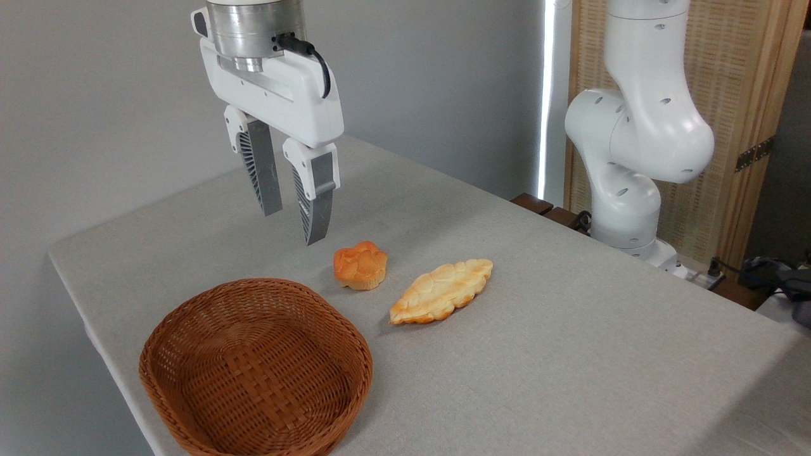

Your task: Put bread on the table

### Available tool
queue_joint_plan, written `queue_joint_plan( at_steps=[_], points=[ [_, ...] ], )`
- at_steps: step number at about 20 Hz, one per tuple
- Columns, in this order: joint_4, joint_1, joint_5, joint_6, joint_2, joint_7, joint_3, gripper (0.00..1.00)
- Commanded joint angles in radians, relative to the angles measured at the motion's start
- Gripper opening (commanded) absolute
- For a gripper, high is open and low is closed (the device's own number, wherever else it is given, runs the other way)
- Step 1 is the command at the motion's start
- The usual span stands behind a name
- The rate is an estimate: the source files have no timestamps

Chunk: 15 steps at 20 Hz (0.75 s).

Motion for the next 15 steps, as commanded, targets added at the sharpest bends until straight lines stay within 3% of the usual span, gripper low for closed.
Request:
queue_joint_plan(
  at_steps=[1,3,15],
  points=[
    [-0.024,0.009,0.023,0.000,-0.023,0.010,-0.005,1.00],
    [-0.023,0.009,0.049,-0.019,-0.023,0.010,-0.009,1.00],
    [-0.018,0.009,0.049,-0.056,-0.023,0.015,-0.009,1.00]
  ],
)
